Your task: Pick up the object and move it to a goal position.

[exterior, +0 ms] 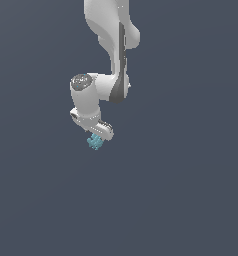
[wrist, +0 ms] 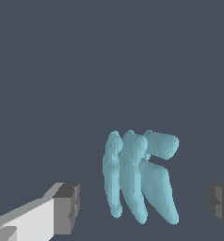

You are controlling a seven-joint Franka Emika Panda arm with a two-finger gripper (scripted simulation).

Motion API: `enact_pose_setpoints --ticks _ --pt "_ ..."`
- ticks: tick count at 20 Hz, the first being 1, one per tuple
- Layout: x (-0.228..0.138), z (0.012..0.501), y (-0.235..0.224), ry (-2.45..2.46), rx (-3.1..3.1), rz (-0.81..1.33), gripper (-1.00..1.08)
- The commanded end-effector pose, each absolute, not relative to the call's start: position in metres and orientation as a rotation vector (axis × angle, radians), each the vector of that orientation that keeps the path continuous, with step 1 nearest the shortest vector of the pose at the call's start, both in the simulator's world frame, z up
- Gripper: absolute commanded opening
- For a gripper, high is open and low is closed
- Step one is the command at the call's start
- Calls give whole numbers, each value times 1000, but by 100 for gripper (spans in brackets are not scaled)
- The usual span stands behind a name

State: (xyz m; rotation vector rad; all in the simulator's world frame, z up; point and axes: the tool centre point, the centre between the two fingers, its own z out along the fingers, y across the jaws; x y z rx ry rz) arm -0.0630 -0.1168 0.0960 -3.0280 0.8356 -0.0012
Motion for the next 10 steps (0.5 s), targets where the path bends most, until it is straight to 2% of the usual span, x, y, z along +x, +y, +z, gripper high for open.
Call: enact_pose_setpoints --ticks 1,10 --pt "-64 90 -117 837 -3028 0 100" --pt "-65 52 -118 846 -3026 0 100"
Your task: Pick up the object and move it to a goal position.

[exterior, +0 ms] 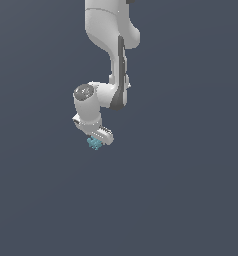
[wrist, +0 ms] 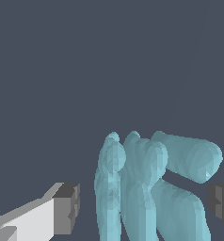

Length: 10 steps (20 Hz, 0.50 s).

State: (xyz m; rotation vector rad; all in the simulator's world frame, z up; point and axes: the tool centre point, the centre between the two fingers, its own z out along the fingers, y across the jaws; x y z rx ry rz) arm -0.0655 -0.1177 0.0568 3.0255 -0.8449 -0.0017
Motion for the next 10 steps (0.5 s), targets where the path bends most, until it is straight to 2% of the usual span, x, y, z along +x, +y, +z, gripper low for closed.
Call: enact_pose_setpoints --ticks 1,4,5,10 --pt "-65 50 -118 -846 3025 0 100" --pt "-65 47 -118 -847 3025 0 100" --pt "-65 47 -118 -847 3025 0 -100" --pt "-65 47 -118 -847 3025 0 -100"
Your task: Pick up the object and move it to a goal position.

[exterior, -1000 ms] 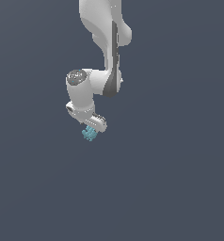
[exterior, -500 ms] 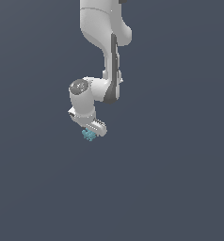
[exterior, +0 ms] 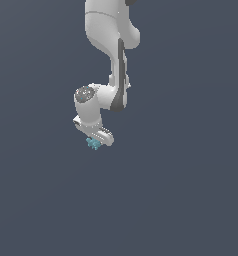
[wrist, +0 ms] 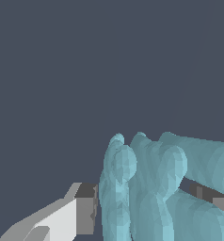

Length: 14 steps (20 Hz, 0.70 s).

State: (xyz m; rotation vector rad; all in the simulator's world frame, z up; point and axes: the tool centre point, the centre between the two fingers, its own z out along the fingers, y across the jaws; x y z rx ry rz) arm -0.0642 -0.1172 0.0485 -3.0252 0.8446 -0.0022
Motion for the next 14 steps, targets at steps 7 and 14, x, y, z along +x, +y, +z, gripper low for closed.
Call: enact_pose_setpoints --ticks 7,14 --pt "-64 49 -116 845 -3025 -2 -100" --pt "-61 70 -97 845 -3025 -2 -100"
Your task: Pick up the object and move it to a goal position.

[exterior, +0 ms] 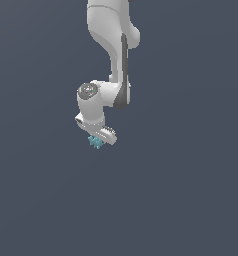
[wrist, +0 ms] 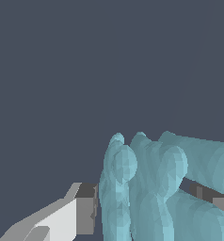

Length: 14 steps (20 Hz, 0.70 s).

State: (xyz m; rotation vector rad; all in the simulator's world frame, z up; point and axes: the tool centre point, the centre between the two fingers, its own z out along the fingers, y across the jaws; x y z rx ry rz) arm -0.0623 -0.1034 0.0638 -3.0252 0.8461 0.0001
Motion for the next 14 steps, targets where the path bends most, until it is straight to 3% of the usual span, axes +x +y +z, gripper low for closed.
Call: enact_pose_setpoints --ticks 1,14 --pt "-60 76 -93 845 -3025 -2 -100" --pt "-43 185 2 848 -3027 -2 -100"
